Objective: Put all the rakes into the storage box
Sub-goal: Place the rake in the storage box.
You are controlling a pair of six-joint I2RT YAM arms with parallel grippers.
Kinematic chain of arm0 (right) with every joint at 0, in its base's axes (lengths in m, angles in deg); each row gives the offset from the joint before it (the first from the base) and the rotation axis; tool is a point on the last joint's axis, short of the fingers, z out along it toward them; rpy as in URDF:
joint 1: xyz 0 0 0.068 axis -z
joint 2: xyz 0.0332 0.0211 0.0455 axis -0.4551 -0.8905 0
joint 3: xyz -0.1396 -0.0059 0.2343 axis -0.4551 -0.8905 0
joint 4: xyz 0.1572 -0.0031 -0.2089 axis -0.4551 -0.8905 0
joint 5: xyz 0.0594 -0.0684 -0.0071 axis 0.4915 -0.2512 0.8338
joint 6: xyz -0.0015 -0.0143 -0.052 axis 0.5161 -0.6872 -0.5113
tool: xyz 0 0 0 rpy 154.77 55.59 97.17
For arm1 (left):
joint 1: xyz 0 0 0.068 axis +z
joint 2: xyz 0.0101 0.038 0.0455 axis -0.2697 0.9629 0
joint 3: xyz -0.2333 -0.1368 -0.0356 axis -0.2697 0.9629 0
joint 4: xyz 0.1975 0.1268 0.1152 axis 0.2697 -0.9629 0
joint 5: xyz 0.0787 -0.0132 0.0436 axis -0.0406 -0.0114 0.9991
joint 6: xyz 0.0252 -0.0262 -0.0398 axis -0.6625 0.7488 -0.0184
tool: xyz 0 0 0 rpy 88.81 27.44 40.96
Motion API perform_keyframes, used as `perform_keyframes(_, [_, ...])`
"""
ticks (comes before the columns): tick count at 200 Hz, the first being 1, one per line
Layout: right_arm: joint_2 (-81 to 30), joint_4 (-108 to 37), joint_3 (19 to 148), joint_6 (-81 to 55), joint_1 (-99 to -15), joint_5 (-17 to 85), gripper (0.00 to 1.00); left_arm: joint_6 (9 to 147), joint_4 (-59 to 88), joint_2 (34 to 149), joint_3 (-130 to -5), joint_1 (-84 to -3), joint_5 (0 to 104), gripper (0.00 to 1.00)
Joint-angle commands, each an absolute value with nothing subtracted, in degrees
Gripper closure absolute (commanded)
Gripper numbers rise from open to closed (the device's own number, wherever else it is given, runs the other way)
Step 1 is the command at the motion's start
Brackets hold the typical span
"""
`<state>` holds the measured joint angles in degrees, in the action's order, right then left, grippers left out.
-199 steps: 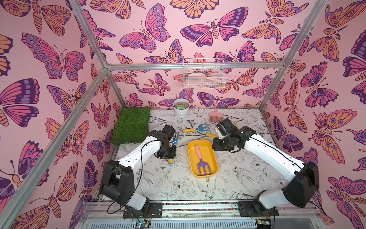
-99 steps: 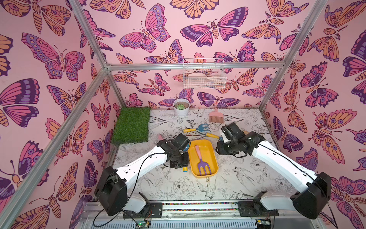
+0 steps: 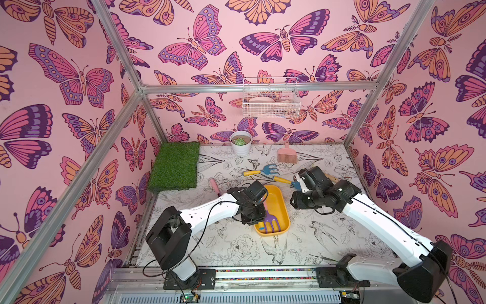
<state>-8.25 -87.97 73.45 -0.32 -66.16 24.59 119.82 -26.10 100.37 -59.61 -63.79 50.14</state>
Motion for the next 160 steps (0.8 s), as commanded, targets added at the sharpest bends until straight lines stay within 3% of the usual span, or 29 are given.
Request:
perform_keyframes(1, [-7.1,-90.0,72.8,-0.7,-66.0,23.7,0.49,120.9,-24.5,101.6,-61.2,-64.4,49.8,1.00])
perform_keyframes(32, [-6.3,-89.9,72.3,-0.6,-65.9,23.1,0.49,121.2,-24.5,101.5,-60.3,-65.0,49.9,1.00])
perform_keyframes(66, [-5.5,-88.9,71.4,-0.2,-65.8,22.7,0.47,120.5,-24.7,100.0,-60.1,-65.5,50.4,0.51])
perform_keyframes(74, [-5.6,-88.5,71.3,-0.2,-65.8,22.7,0.47,120.3,-24.7,99.3,-60.1,-65.5,50.7,0.46])
perform_keyframes(110, [-6.1,-87.3,71.3,-0.1,-65.8,22.7,0.46,118.4,-27.9,95.5,-61.6,-65.5,53.6,0.43])
perform_keyframes(160, [-8.1,-86.6,73.6,0.5,-65.8,21.9,0.47,115.1,-32.3,90.2,-63.1,-61.9,57.0,0.49])
